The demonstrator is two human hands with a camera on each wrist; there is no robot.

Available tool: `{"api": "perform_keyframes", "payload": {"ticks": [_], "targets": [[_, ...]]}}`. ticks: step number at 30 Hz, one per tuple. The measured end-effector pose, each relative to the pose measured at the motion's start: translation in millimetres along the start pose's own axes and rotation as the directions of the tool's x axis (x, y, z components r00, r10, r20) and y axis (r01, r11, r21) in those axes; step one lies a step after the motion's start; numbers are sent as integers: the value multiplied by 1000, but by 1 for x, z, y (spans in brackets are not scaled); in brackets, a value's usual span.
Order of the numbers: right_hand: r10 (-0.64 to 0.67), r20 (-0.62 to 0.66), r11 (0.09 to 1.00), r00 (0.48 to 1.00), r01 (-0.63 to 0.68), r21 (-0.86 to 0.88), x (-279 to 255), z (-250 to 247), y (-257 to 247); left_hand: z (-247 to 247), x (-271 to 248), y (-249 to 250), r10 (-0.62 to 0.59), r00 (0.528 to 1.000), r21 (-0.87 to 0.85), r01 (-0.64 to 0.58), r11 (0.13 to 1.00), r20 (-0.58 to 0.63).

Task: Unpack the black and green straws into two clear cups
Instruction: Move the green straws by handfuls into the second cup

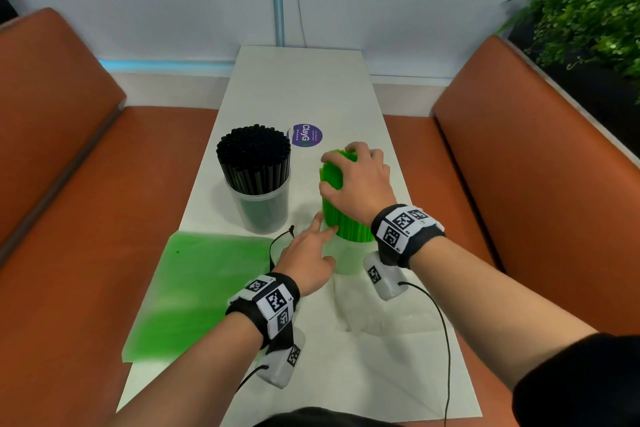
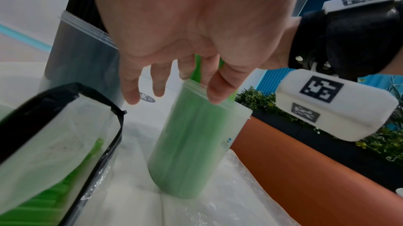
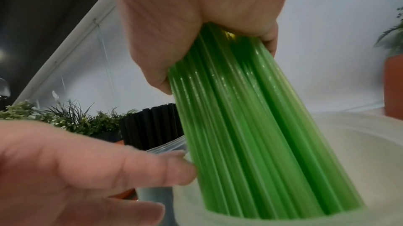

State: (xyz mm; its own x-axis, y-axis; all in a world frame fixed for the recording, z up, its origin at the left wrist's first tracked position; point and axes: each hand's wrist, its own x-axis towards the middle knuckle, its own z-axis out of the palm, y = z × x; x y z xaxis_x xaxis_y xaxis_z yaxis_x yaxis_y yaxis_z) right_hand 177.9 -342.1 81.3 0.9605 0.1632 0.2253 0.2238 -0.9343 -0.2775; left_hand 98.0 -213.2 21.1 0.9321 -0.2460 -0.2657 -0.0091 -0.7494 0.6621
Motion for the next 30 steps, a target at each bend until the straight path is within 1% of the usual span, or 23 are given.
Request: {"api": "perform_keyframes", "payload": {"ticks": [2, 4, 6, 9, 12, 14, 16, 18, 19, 21, 23, 24, 25, 26, 28, 29, 30], "targets": [[3, -44, 1000, 999, -2, 28, 1, -4, 8, 0, 0, -1, 6, 1000, 5, -6, 1000, -1], [35, -124, 999, 992, -30, 43, 1, -8, 18, 1, -1, -1, 1, 1000, -2, -1, 1000, 5], [59, -156, 998, 986, -57, 15, -4, -8, 25, 1, 0, 0, 5, 1000, 3, -5, 1000, 13], [58, -98, 995, 994, -66, -79, -9, -6, 29, 0, 0, 3, 10, 1000, 25, -11, 1000, 27], [97, -40, 990, 995, -100, -96, -8, -12, 29, -3, 0, 5, 32, 999, 42, -33, 999, 24], [113, -41, 989, 993, -117, -95, -9, -17, 25, -6, 0, 3, 64, 998, 25, -64, 998, 12], [109, -104, 992, 989, -115, -59, -10, -25, 19, -11, 0, -2, 56, 998, -91, -59, 994, -36], [82, -201, 996, 976, -84, 1, -10, -33, 10, -18, -2, -11, -15, 989, -228, -19, 974, -146], [58, -251, 998, 966, -52, 28, -10, -36, 6, -22, -4, -16, -62, 975, -261, 5, 965, -211], [-5, -333, 990, 943, 52, 133, -11, -39, -5, -28, -5, -27, -156, 938, -300, 59, 952, -311], [-66, -379, 935, 923, 190, 301, -13, -35, -20, -31, -7, -40, -247, 901, -327, 127, 936, -356], [-92, -376, 897, 922, 241, 371, -15, -31, -29, -31, -8, -45, -284, 887, -330, 162, 930, -365], [-111, -352, 864, 930, 265, 428, -19, -25, -38, -29, -10, -50, -311, 880, -326, 193, 925, -359], [-116, -305, 839, 945, 258, 479, -22, -17, -46, -27, -12, -55, -327, 883, -319, 219, 922, -337], [-71, -163, 794, 984, 155, 588, -31, 2, -58, -20, -17, -63, -358, 898, -310, 275, 910, -256], [-37, -85, 770, 996, 83, 633, -35, 13, -61, -17, -19, -66, -371, 900, -305, 295, 906, -230], [-4, -5, 751, 1000, 6, 660, -40, 25, -63, -15, -21, -70, -377, 897, -300, 304, 905, -230]]}}
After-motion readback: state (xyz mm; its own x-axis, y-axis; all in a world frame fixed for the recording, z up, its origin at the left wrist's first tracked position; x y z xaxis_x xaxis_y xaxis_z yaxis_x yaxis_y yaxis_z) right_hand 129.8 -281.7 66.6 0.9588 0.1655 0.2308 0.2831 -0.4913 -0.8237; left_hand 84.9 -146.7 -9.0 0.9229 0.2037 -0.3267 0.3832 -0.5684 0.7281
